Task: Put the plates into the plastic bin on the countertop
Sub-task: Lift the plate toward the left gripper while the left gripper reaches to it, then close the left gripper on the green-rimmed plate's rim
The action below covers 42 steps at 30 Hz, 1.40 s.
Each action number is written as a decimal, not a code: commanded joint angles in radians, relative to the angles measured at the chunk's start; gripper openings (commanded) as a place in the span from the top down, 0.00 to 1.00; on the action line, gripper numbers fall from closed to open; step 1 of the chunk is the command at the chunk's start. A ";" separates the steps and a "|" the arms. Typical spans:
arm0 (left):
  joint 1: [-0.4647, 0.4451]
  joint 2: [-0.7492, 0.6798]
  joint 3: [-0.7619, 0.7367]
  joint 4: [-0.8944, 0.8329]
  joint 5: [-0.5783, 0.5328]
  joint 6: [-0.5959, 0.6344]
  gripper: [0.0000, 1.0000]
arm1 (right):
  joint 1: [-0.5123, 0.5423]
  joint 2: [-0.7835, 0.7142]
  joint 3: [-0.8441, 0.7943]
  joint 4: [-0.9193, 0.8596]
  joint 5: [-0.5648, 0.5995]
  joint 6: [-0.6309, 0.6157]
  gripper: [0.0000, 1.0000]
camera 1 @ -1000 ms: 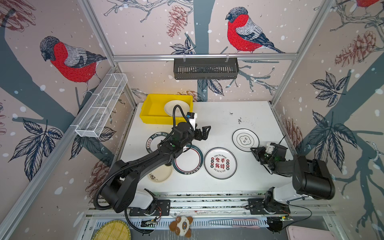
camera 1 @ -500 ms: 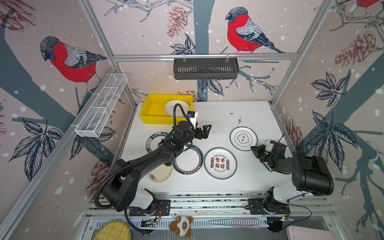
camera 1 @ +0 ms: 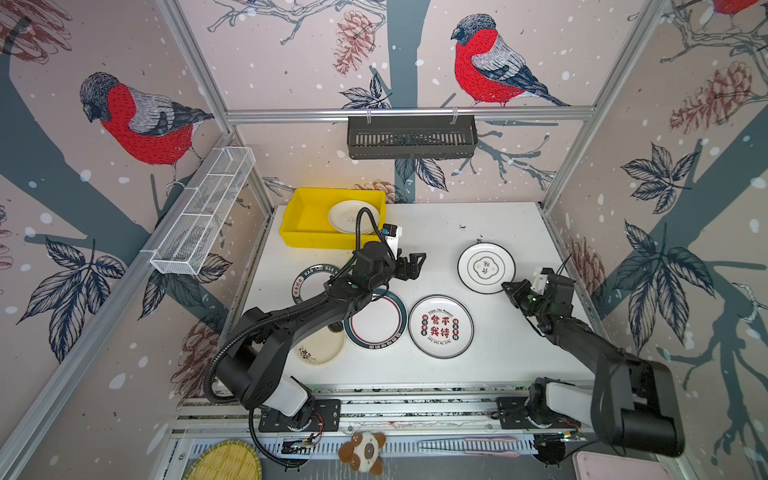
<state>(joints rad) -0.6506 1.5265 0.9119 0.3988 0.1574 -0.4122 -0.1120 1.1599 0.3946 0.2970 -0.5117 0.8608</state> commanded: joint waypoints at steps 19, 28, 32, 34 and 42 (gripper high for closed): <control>-0.043 0.260 0.216 0.105 0.203 -0.049 0.47 | 0.141 -0.240 0.003 0.029 -0.006 -0.042 0.95; -0.049 0.322 0.246 0.156 0.266 -0.104 0.55 | 0.155 -0.258 -0.002 0.048 -0.052 -0.068 0.90; -0.050 0.338 0.252 0.181 0.301 -0.119 0.57 | 0.158 -0.262 -0.006 0.053 -0.049 -0.068 0.91; -0.049 0.345 0.253 0.186 0.305 -0.128 0.57 | 0.158 -0.261 -0.007 0.057 -0.050 -0.069 0.93; -0.049 0.335 0.250 0.173 0.288 -0.118 0.56 | 0.160 -0.265 -0.005 0.054 -0.048 -0.065 0.96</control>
<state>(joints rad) -0.6994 1.8721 1.1591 0.5442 0.4500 -0.5343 0.0444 0.9035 0.3882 0.2703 -0.5312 0.8055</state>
